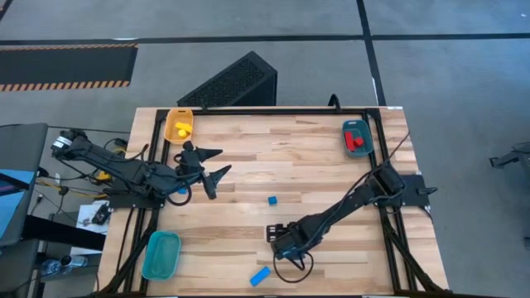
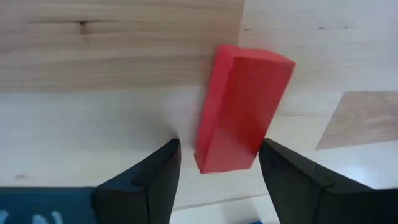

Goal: Sort & place blocks by color
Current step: Put the red block into the dark blue bin

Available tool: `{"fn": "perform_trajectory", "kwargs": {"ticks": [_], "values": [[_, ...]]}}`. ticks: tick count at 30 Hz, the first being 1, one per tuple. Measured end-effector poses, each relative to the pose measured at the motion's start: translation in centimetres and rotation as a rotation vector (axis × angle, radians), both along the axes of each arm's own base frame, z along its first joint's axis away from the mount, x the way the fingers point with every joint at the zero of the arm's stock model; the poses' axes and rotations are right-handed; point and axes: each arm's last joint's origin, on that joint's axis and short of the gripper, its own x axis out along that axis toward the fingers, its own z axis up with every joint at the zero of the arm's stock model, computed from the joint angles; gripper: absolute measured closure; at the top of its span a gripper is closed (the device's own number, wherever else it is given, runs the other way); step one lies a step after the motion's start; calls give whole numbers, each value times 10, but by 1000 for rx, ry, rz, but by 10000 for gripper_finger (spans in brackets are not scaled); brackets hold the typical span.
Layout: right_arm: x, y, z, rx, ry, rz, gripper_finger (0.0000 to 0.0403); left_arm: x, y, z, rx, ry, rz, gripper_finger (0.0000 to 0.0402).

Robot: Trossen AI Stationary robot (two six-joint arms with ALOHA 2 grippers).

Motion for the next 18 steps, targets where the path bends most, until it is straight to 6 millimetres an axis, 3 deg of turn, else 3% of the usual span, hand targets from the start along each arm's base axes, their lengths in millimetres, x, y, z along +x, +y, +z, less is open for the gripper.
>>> {"fn": "perform_trajectory", "kwargs": {"ticks": [6,14,18], "values": [[1,-3,1,74,-5,-159,192,0,0,0,3,2,-1,127],[10,-9,1,345,14,-433,307,0,0,0,2,1,-1,127],[14,-20,4,440,16,-651,309,0,0,0,0,0,-2,127]]}}
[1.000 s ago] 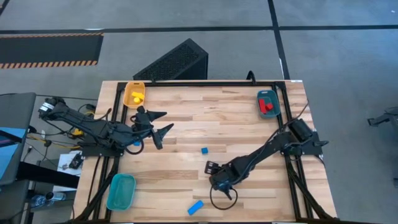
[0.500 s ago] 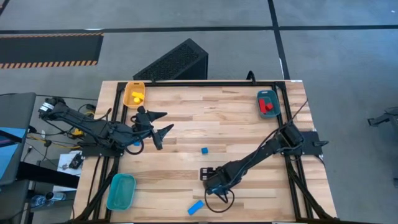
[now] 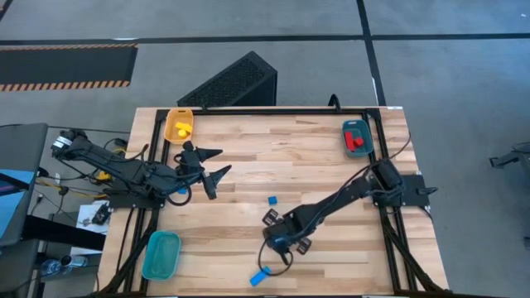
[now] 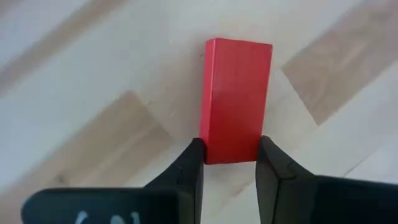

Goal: Sort & place blocks by color
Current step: Put the red block into the dark blue bin

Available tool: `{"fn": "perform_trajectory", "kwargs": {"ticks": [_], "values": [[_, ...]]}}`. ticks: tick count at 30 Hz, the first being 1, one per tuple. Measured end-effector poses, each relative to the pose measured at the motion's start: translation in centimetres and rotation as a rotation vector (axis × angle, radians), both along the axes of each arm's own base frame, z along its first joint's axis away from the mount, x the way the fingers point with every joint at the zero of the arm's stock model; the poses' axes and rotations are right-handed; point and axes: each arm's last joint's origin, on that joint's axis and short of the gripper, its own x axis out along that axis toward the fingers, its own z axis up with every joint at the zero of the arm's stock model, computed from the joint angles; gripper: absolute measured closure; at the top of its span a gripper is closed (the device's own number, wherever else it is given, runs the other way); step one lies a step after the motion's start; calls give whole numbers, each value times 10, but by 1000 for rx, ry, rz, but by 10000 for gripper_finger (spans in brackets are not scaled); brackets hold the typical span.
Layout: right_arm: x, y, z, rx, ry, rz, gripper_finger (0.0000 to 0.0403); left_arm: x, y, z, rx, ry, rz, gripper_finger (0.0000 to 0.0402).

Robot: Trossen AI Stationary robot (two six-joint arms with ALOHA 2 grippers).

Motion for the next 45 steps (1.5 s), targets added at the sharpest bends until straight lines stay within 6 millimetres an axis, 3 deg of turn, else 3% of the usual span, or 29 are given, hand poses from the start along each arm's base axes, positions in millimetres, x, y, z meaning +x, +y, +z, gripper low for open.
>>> {"fn": "perform_trajectory", "kwargs": {"ticks": [7,10,14,19,25,31,36,40,45], "values": [[-13,-21,19,-15,87,-282,303,0,0,-1,1,5,-2,127],[-27,-39,40,-75,105,-387,303,0,0,-1,2,9,-2,127],[-58,-76,60,-107,135,-522,304,0,0,-1,-12,2,0,127],[-115,-144,80,-176,6,-835,303,0,0,-1,-18,0,-10,127],[-181,-219,76,-307,-330,-1563,302,0,0,-1,-13,2,-7,127],[-225,-271,55,-315,-338,-1915,301,0,0,0,-19,-5,-2,127],[-244,-300,49,-251,-276,-2084,301,0,0,0,-19,-6,4,127],[-251,-312,43,-133,-198,-2106,292,0,0,0,-17,-5,7,127],[-251,-314,39,-94,-168,-2102,236,0,0,-1,-4,3,5,127]]}}
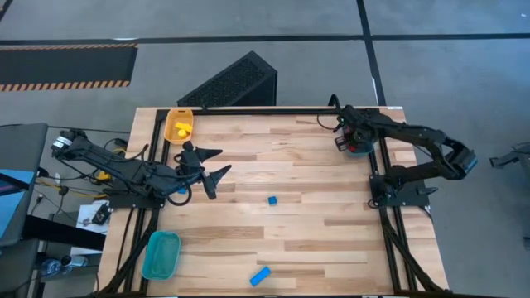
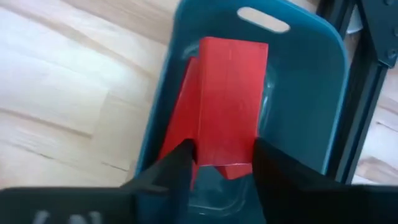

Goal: Sort & place blocks by color
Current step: Put the red block into the dark blue bin, then put the top right blue block into the green bin

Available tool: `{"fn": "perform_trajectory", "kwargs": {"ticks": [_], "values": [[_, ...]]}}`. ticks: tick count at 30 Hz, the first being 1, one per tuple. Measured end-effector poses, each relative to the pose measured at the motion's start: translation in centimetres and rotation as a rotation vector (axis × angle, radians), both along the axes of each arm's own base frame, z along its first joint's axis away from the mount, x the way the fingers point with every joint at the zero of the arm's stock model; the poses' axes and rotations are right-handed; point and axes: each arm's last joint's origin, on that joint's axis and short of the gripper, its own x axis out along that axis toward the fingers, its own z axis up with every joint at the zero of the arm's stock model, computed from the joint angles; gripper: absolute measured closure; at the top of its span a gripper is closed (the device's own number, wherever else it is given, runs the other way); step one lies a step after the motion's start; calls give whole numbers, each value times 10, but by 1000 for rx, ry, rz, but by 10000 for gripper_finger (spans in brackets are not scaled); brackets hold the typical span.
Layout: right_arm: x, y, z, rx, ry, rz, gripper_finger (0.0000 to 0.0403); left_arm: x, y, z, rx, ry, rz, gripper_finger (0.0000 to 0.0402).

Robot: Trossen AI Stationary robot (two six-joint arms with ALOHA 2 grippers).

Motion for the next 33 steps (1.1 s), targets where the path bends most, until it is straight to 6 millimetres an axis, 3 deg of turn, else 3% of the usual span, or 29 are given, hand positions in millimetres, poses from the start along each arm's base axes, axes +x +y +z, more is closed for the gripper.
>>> {"fn": "perform_trajectory", "kwargs": {"ticks": [6,13,22,29,33], "values": [[8,6,4,-24,-23,53,152,0,0,-1,12,15,-4,127],[26,35,27,-129,-181,170,134,0,0,-2,18,27,-4,127],[70,115,50,-182,-497,490,133,6,10,-9,39,89,6,127],[108,189,39,-290,-624,708,133,17,15,-20,35,163,-54,127],[118,218,21,-399,-586,762,133,22,17,-23,76,203,-73,127]]}}
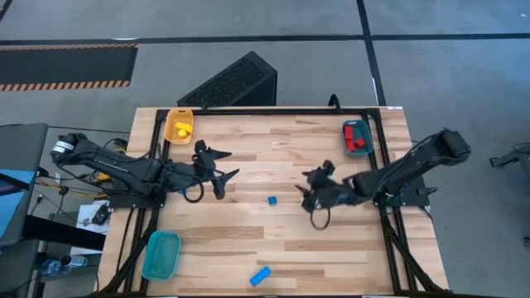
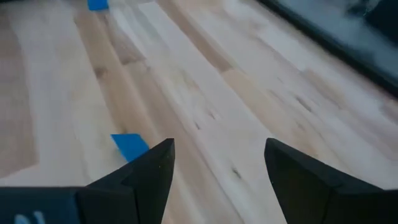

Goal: Sort & place blocks by color
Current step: Put the top right blue block into the green bin

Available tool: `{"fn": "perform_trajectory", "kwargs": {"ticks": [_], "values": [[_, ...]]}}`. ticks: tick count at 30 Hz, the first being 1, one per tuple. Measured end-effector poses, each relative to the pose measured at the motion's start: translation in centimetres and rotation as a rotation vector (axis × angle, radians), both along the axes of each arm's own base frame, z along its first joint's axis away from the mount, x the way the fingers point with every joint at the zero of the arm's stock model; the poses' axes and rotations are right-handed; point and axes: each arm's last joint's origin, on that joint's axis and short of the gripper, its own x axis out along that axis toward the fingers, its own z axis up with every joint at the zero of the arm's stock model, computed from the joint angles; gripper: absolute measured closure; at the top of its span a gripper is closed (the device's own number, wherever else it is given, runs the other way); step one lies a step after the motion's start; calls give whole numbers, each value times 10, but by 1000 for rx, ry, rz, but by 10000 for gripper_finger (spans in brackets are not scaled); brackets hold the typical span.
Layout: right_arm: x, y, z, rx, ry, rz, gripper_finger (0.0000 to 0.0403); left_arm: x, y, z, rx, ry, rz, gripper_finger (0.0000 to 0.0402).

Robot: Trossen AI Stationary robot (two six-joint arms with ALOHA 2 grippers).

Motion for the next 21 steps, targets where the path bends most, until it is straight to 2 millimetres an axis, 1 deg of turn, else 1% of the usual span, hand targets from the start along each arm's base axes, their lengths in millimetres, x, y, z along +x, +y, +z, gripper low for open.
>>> {"fn": "perform_trajectory", "kwargs": {"ticks": [3,7,10,15,18,21], "values": [[12,10,-24,-48,-14,28,133,4,4,-3,79,55,-1,127],[34,19,-54,3,-73,236,133,14,6,-16,136,148,-44,127],[49,22,-72,-39,-86,331,133,23,8,-27,159,214,-109,127],[67,17,-95,-119,-14,356,133,36,10,-41,190,275,-181,127],[75,12,-105,-98,12,363,133,41,10,-46,190,289,-235,127],[80,8,-111,-44,14,370,133,44,10,-52,172,316,-279,127]]}}
